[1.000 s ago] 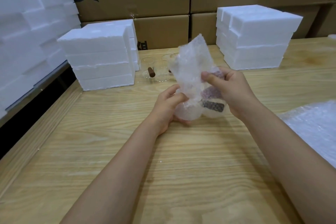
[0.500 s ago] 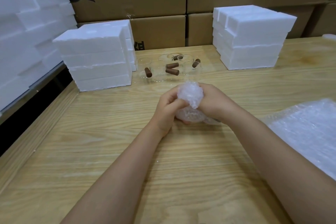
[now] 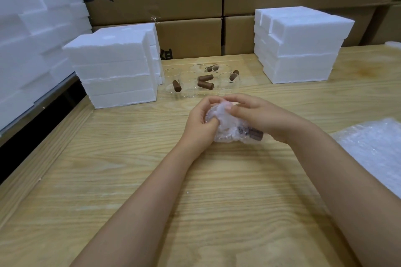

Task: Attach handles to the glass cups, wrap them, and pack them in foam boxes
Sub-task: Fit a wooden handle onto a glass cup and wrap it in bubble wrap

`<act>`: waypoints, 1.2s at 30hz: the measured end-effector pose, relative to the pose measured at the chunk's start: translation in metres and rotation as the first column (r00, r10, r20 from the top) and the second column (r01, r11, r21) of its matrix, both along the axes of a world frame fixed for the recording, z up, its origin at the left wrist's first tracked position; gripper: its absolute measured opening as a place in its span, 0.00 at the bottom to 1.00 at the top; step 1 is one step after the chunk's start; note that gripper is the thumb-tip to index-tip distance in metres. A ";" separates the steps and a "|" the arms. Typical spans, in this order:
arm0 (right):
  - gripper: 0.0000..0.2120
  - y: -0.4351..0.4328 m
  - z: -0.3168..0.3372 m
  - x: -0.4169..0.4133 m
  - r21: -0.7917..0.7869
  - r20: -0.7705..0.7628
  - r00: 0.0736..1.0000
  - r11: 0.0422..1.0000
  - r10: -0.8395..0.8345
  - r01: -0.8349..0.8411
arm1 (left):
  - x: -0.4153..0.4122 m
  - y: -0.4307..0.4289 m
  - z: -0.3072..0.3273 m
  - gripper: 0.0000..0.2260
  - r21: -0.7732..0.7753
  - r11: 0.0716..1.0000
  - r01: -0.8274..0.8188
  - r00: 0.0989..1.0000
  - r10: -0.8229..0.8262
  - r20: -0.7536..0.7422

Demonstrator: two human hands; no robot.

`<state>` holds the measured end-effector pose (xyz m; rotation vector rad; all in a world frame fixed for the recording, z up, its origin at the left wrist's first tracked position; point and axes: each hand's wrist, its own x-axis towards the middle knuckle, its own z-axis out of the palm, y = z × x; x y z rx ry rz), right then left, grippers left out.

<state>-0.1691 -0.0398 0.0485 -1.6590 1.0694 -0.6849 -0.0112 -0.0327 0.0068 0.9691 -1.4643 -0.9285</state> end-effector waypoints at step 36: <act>0.22 0.002 -0.022 0.031 -0.211 -0.039 0.940 0.922 -0.340 0.325 | -0.005 -0.002 -0.004 0.24 -0.046 0.962 -0.268 0.951 0.272 0.150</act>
